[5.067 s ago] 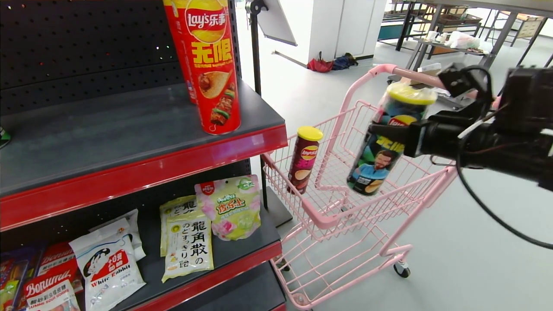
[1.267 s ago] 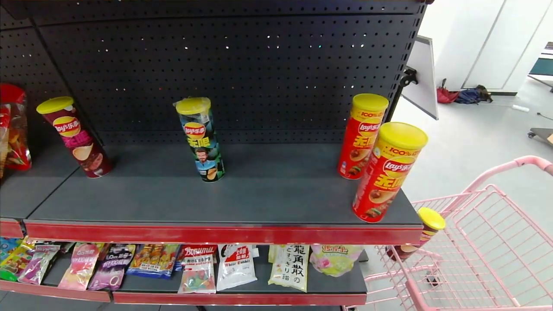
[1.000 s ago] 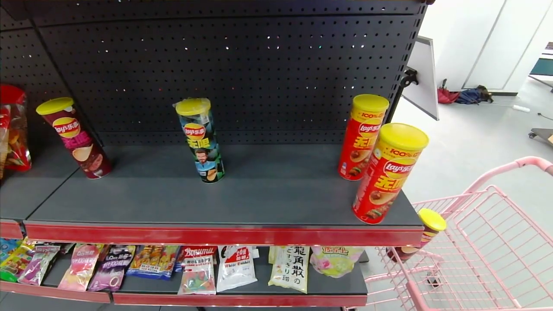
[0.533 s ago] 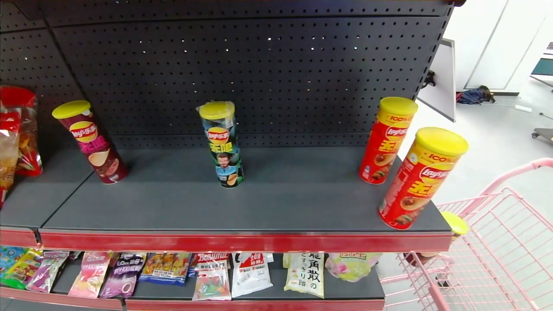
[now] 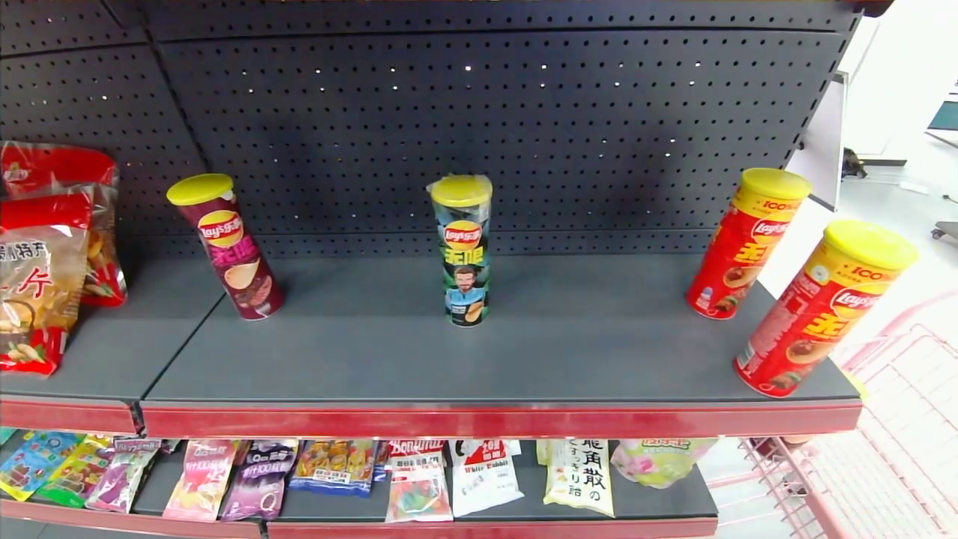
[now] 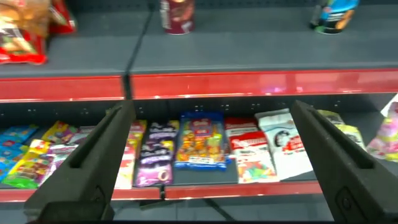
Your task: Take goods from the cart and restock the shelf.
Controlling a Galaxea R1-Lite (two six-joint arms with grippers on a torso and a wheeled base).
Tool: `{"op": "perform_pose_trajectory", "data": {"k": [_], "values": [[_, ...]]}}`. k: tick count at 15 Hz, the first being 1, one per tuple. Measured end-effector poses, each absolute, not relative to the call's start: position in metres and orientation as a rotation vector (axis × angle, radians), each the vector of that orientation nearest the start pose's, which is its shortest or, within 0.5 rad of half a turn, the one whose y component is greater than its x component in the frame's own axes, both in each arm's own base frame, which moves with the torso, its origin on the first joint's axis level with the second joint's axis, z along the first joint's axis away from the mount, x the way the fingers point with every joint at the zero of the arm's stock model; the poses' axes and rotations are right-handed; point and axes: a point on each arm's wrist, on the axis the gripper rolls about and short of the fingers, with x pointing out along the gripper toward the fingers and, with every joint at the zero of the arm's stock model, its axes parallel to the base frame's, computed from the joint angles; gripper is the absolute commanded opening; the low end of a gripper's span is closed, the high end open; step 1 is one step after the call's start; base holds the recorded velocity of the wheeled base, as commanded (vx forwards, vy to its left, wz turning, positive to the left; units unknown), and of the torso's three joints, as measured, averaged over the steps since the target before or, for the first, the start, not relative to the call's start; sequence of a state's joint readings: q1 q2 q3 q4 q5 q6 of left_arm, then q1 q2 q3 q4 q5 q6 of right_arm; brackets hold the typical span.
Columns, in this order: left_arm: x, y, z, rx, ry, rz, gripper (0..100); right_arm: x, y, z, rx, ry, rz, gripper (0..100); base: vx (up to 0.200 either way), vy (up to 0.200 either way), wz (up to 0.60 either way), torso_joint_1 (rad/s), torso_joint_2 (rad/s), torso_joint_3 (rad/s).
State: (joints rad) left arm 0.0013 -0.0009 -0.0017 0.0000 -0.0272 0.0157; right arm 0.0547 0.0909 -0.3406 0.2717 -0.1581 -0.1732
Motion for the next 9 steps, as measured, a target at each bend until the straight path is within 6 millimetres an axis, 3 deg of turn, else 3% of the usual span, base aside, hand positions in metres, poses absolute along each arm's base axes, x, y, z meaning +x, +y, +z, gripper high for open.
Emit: {"op": "perform_pose_trajectory", "data": {"k": [4, 9], "values": [[-0.023, -0.0007, 0.0759, 0.016, -0.003, -0.026, 100, -0.0454, -0.006, 0.1394, -0.176, 0.033, -0.101, 0, 0.0, 0.2, 0.0, 0.007, 0.0, 0.001], [-0.023, -0.0006, 0.0759, 0.018, -0.002, -0.026, 100, -0.0442, -0.003, 0.1369, -0.125, 0.03, 0.033, 0, 0.0, 0.0, 0.0, 0.0, 0.0, 0.0]]}}
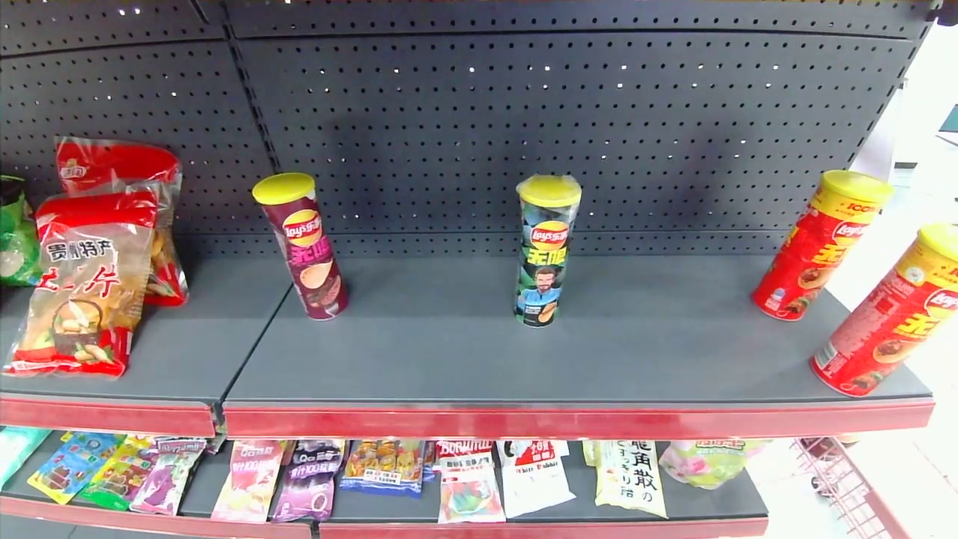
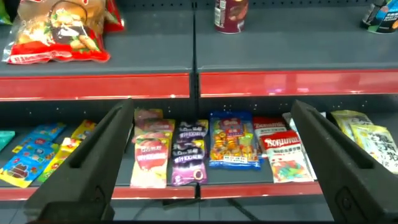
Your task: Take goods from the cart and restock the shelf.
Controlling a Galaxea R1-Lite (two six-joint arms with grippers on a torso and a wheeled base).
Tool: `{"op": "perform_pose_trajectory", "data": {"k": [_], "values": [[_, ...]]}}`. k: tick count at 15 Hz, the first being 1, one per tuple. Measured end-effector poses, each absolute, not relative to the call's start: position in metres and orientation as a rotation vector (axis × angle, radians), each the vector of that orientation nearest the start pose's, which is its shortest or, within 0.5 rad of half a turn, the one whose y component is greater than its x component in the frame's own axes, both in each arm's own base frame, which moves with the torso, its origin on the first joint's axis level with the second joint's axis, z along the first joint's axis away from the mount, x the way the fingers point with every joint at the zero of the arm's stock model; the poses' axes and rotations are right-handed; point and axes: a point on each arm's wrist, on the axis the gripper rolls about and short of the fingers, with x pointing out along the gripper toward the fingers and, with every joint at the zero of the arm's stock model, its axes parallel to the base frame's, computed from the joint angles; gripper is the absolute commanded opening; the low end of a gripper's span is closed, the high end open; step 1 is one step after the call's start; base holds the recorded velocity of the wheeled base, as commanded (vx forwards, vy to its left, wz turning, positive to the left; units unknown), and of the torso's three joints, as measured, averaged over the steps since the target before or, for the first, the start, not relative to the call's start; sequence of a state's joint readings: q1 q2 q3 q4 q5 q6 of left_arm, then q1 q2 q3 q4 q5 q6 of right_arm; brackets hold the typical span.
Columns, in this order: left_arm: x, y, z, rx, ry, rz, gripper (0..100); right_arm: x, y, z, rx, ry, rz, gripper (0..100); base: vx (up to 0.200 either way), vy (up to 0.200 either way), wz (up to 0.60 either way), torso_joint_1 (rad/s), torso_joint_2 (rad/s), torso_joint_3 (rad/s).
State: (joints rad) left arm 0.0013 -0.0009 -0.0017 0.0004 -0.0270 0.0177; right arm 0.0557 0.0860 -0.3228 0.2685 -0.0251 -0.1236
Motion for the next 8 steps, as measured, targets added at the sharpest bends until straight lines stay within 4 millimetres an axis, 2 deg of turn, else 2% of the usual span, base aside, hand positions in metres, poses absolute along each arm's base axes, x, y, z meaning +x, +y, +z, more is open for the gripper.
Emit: {"op": "perform_pose_trajectory", "data": {"k": [4, 5, 6, 8], "values": [[-0.023, -0.002, 0.077, 0.058, -0.001, -0.112, 100, -0.041, 0.001, 0.128, -0.092, 0.054, 0.191, 0, 0.0, 0.0, 0.0, 0.0, 0.0, 0.0], [-0.024, -0.003, 0.083, 0.055, -0.018, -0.135, 100, -0.04, 0.001, 0.126, -0.091, 0.064, 0.205, 0, 0.0, 0.0, 0.0, 0.0, 0.0, 0.0], [-0.027, -0.003, 0.096, 0.032, -0.043, -0.16, 100, -0.039, 0.001, 0.123, -0.089, 0.077, 0.212, 0, 0.0, 0.0, 0.0, 0.0, 0.0, 0.0], [-0.029, -0.004, 0.139, -0.009, -0.085, -0.222, 100, -0.037, 0.001, 0.118, -0.092, 0.095, 0.214, 0, 0.0, 0.0, 0.0, 0.0, 0.0, 0.0]]}}
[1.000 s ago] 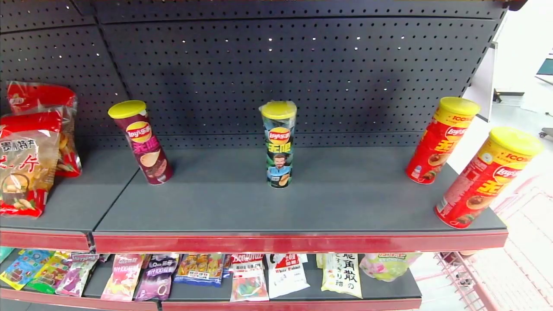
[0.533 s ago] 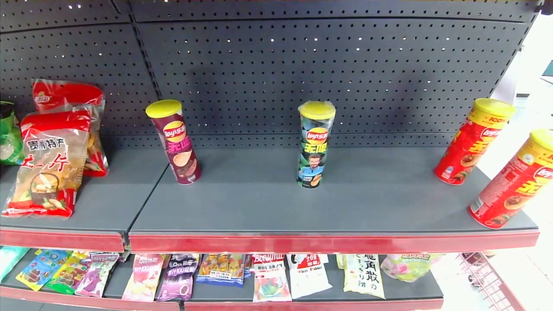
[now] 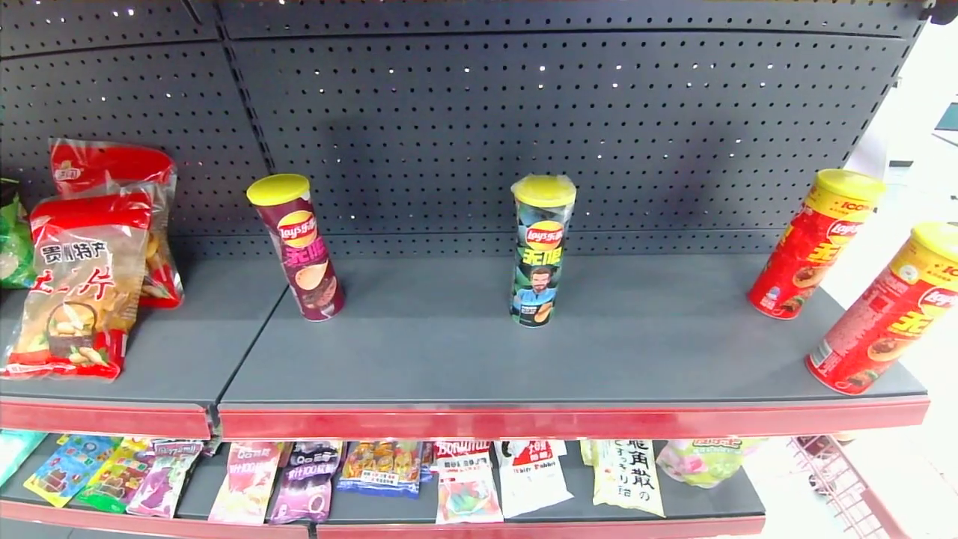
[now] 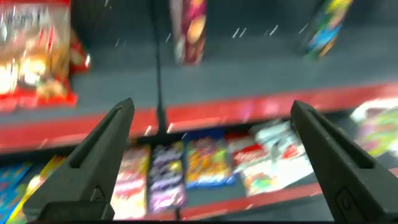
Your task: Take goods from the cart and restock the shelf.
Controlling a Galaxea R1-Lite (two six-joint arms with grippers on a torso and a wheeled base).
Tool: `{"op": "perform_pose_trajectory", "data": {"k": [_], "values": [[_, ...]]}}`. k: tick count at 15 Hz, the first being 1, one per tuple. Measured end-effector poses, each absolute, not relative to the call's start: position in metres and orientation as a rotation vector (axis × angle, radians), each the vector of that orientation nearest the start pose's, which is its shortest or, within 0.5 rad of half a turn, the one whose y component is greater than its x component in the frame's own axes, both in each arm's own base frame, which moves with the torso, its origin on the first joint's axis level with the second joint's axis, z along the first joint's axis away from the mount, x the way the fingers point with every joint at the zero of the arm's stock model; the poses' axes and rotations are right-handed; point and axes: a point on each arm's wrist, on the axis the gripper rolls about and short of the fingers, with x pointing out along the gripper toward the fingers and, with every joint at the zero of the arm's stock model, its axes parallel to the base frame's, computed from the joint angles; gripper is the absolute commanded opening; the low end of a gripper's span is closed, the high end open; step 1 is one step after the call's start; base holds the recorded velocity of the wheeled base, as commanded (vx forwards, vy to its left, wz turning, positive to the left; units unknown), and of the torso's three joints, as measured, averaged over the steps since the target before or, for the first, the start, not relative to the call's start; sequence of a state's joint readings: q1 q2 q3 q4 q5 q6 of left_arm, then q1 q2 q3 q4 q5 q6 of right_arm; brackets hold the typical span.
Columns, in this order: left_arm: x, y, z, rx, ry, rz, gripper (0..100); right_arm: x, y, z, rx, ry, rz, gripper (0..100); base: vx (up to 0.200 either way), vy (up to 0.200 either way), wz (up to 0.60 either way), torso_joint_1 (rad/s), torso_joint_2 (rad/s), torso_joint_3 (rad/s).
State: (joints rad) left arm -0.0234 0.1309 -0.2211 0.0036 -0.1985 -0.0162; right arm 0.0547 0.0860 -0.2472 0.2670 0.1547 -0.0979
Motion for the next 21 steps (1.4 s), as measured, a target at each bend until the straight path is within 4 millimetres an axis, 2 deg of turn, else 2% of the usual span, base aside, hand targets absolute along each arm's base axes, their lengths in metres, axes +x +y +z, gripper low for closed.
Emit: {"op": "perform_pose_trajectory", "data": {"k": [2, 4, 6, 8, 12, 14, 18, 21], "values": [[-0.012, -0.006, 0.182, 0.006, -0.043, -0.366, 100, -0.036, 0.001, 0.115, -0.092, 0.104, 0.215, 0, 0.0, 0.0, 0.0, 0.0, 0.0, 0.0], [0.027, -0.013, 0.214, 0.032, 0.042, -0.539, 100, -0.036, 0.002, 0.114, -0.091, 0.109, 0.215, 0, 0.0, 0.0, 0.0, 0.0, 0.0, 0.0], [0.077, -0.028, 0.234, 0.044, 0.089, -0.712, 100, -0.036, 0.002, 0.113, -0.092, 0.111, 0.214, 0, 0.0, 0.0, 0.0, 0.0, 0.0, 0.0], [0.127, -0.051, 0.241, 0.047, 0.104, -0.882, 100, -0.035, 0.002, 0.112, -0.091, 0.116, 0.214, 0, 0.0, 0.0, 0.0, 0.0, 0.0, 0.0], [0.231, -0.103, 0.232, 0.067, 0.101, -1.089, 100, -0.034, 0.001, 0.11, -0.091, 0.125, 0.211, 0, 0.0, 0.0, 0.0, 0.0, 0.0, 0.0], [0.274, -0.127, 0.225, 0.079, 0.077, -1.154, 100, -0.034, 0.001, 0.109, -0.09, 0.126, 0.208, 0, 0.0, 0.0, 0.0, 0.0, 0.0, 0.0], [0.334, -0.16, 0.203, 0.112, 0.058, -1.216, 100, -0.034, 0.002, 0.106, -0.089, 0.137, 0.207, 0, 0.0, 0.0, 0.0, 0.0, 0.0, 0.0], [0.365, -0.174, 0.191, 0.118, 0.047, -1.231, 100, -0.033, 0.002, 0.105, -0.087, 0.142, 0.206, 0, 0.0, 0.0, 0.0, 0.0, 0.0, 0.0]]}}
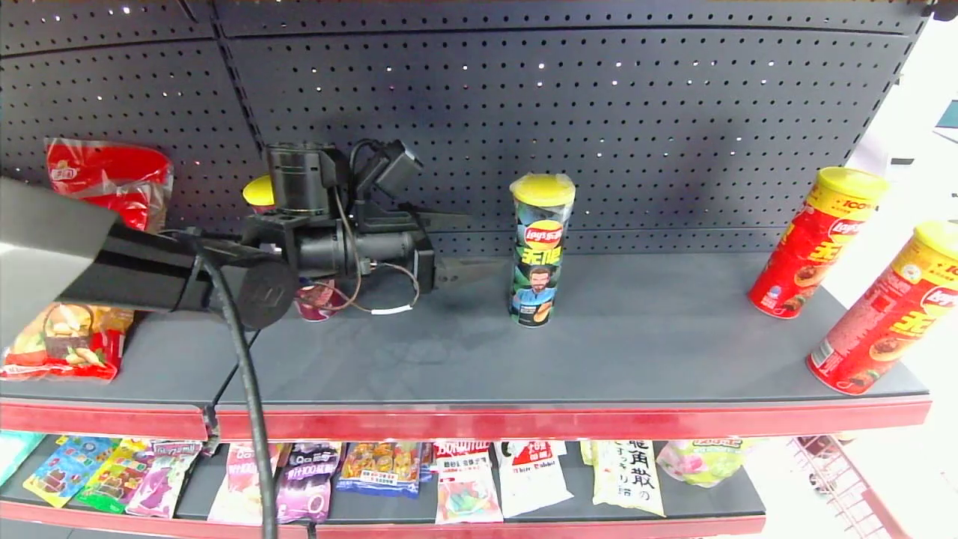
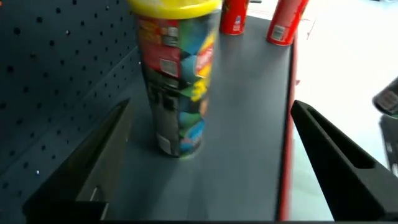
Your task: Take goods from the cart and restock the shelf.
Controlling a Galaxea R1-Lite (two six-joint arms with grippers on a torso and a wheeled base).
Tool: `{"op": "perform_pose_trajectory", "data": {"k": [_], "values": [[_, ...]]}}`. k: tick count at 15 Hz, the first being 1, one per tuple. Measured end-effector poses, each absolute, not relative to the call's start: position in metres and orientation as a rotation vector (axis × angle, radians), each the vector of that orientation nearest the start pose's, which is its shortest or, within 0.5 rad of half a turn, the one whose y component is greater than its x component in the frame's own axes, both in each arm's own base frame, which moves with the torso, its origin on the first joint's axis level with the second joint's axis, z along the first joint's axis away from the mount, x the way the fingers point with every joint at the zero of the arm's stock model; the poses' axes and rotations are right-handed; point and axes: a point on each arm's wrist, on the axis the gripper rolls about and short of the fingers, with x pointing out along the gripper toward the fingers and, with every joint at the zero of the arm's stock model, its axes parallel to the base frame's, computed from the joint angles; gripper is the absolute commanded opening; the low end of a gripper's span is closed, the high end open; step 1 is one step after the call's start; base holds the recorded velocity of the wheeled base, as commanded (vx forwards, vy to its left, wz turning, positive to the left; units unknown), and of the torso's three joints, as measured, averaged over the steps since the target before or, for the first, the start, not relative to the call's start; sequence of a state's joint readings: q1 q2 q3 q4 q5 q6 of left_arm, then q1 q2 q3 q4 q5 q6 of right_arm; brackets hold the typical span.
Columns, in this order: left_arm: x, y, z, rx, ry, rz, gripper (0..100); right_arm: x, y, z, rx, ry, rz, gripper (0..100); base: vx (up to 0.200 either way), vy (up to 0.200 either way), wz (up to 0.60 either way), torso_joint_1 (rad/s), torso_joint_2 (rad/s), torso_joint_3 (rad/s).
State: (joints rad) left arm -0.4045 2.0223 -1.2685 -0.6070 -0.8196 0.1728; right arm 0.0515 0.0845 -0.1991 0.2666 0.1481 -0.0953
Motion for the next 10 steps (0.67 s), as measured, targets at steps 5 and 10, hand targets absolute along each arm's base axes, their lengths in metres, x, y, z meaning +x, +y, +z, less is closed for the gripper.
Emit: {"op": "perform_pose_trajectory", "data": {"k": [5, 10], "values": [[0.395, -0.193, 0.178, 0.109, 0.043, -1.285, 100, -0.033, 0.002, 0.103, -0.088, 0.144, 0.199, 0, 0.0, 0.0, 0.0, 0.0, 0.0, 0.0], [0.415, -0.203, 0.178, 0.117, 0.003, -1.292, 100, -0.033, 0.002, 0.1, -0.087, 0.151, 0.197, 0, 0.0, 0.0, 0.0, 0.0, 0.0, 0.0]]}}
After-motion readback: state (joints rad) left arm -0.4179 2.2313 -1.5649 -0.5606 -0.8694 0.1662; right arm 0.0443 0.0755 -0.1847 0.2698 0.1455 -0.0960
